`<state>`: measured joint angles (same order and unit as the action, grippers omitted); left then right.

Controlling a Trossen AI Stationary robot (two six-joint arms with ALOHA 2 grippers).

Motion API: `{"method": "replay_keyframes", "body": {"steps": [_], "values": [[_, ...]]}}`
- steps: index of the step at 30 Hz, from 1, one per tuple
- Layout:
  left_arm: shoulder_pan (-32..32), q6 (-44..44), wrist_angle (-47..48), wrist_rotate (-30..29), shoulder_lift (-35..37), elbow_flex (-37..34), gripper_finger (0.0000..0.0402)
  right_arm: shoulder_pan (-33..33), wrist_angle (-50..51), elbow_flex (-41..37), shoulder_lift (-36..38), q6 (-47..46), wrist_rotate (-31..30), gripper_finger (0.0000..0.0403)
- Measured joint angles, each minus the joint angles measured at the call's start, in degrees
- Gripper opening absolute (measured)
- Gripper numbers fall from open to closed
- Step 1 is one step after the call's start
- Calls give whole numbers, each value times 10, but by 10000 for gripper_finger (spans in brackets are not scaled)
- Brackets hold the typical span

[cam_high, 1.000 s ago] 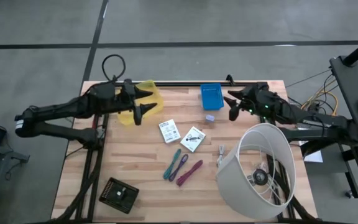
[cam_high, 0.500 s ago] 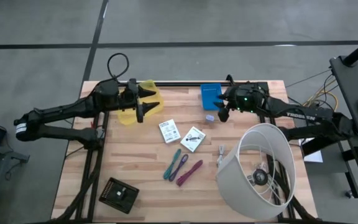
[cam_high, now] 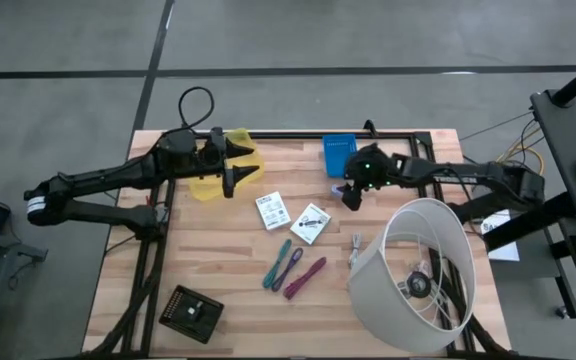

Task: Pick and place items into bin
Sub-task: Put the white charger adapter into the black bin

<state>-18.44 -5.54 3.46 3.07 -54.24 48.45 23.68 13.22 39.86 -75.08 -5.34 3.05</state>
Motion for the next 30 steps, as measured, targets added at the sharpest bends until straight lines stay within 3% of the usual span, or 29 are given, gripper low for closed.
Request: {"method": "replay_keyframes", "body": {"steps": [7, 13, 30], "values": [[0, 0, 0, 0, 0, 0, 235, 0, 2, 0, -40, 43, 0, 256], [0, 0, 0, 0, 0, 0, 235, 0, 2, 0, -60, 69, -2, 276], [0, 0, 0, 0, 0, -1, 235, 0, -2, 1, -126, 99, -7, 235]]}}
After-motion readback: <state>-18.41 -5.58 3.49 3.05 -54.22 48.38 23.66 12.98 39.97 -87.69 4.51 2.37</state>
